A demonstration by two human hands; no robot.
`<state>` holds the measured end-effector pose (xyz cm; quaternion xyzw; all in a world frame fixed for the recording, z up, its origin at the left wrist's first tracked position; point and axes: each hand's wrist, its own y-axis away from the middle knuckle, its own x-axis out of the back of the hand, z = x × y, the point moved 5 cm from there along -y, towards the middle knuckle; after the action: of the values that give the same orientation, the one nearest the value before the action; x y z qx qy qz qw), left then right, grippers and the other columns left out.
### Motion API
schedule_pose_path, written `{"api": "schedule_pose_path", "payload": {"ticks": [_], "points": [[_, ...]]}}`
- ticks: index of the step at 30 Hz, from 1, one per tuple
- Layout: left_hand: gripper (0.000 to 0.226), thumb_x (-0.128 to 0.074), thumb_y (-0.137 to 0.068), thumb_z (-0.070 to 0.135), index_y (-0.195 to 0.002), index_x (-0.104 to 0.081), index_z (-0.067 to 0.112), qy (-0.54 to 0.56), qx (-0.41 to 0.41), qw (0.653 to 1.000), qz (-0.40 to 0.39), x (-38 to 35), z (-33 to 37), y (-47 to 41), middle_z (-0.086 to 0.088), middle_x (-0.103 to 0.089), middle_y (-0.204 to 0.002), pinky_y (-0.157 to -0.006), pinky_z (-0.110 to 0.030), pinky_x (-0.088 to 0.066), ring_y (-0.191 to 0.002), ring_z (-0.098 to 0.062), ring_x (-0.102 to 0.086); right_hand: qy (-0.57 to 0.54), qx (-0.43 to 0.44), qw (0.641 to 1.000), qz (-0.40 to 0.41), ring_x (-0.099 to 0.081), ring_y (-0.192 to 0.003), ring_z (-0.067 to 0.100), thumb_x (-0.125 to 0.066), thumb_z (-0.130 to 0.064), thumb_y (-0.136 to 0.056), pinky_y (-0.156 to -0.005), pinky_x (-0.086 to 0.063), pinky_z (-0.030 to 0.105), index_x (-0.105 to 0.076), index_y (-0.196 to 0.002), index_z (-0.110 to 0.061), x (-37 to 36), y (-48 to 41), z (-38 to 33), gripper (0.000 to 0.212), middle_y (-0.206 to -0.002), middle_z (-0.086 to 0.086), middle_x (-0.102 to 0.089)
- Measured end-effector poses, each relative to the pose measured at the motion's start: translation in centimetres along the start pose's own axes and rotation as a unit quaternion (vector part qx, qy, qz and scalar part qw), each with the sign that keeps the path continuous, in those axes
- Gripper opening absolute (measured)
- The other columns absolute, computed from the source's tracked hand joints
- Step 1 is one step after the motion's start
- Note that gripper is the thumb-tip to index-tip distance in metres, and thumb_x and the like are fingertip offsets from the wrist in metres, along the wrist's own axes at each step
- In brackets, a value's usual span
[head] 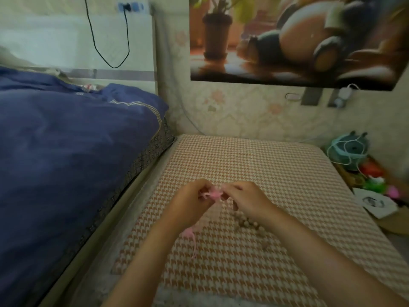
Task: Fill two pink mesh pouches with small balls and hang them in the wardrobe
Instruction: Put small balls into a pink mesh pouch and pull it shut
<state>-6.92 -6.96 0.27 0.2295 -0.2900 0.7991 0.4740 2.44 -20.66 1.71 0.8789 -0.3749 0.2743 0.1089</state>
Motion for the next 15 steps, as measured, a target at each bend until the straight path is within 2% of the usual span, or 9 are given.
{"api": "schedule_pose_path", "payload": {"ticks": [3,6,9,12,14,15], "points": [[0.025,-0.075,-0.085,0.023,-0.099,-0.061,0.038,0.022,0.01,1.0,-0.01,-0.8,0.6,2.2,0.011,-0.066,-0.087,-0.071,-0.031,-0.057,-0.077,-0.005,-0.063,0.031,-0.022,0.999,-0.024,-0.057,-0.058,0.011,-0.067,-0.038,-0.094,-0.059,-0.046,0.029,-0.077,-0.077,-0.014,0.5,2.6,0.2,0.032,-0.066,0.005,-0.07],[0.029,-0.075,-0.085,0.023,-0.108,-0.061,0.034,0.048,0.015,0.998,-0.048,-2.0,0.8,3.7,0.008,-0.065,-0.088,-0.07,-0.029,-0.057,-0.075,-0.009,-0.064,0.041,-0.028,0.998,-0.035,-0.057,-0.053,0.004,-0.074,-0.03,-0.091,-0.049,-0.043,0.017,-0.08,-0.077,-0.016,0.6,4.7,0.5,0.021,-0.062,-0.006,-0.069],[0.039,-0.079,-0.081,0.021,-0.111,-0.061,0.037,0.074,0.017,0.994,-0.079,-3.1,0.4,4.6,0.007,-0.067,-0.092,-0.075,-0.037,-0.06,-0.082,-0.012,-0.068,0.04,-0.05,0.997,-0.039,-0.058,-0.052,-0.003,-0.079,-0.022,-0.087,-0.048,-0.044,0.013,-0.083,-0.083,-0.022,0.3,6.3,1.0,0.006,-0.067,-0.009,-0.073],[0.061,-0.079,-0.078,0.021,-0.129,-0.051,0.041,0.035,0.015,0.99,-0.137,-4.3,0.1,5.4,0.013,-0.063,-0.113,-0.088,-0.038,-0.058,-0.103,-0.011,-0.062,0.043,-0.092,0.995,-0.025,-0.059,-0.051,-0.004,-0.079,-0.016,-0.086,-0.049,-0.045,0.016,-0.082,-0.081,-0.019,-0.3,7.3,2.2,0.007,-0.073,-0.008,-0.074],[0.071,-0.074,-0.077,0.025,-0.139,-0.041,0.04,-0.009,-0.014,0.988,-0.151,-4.6,0.3,5.4,0.014,-0.049,-0.134,-0.103,-0.034,-0.047,-0.126,-0.009,-0.043,0.036,-0.117,0.992,-0.008,-0.06,-0.055,0.009,-0.077,-0.015,-0.087,-0.053,-0.049,0.025,-0.081,-0.08,-0.013,-0.3,7.5,3.2,0.008,-0.077,-0.001,-0.075],[0.069,-0.07,-0.079,0.027,-0.139,-0.041,0.039,-0.01,-0.023,0.989,-0.143,-4.5,0.6,5.3,0.014,-0.043,-0.139,-0.107,-0.033,-0.04,-0.131,-0.008,-0.034,0.034,-0.125,0.992,-0.001,-0.059,-0.055,0.011,-0.076,-0.013,-0.088,-0.053,-0.049,0.026,-0.08,-0.081,-0.009,-0.2,7.4,3.6,0.009,-0.078,0.001,-0.075]]}}
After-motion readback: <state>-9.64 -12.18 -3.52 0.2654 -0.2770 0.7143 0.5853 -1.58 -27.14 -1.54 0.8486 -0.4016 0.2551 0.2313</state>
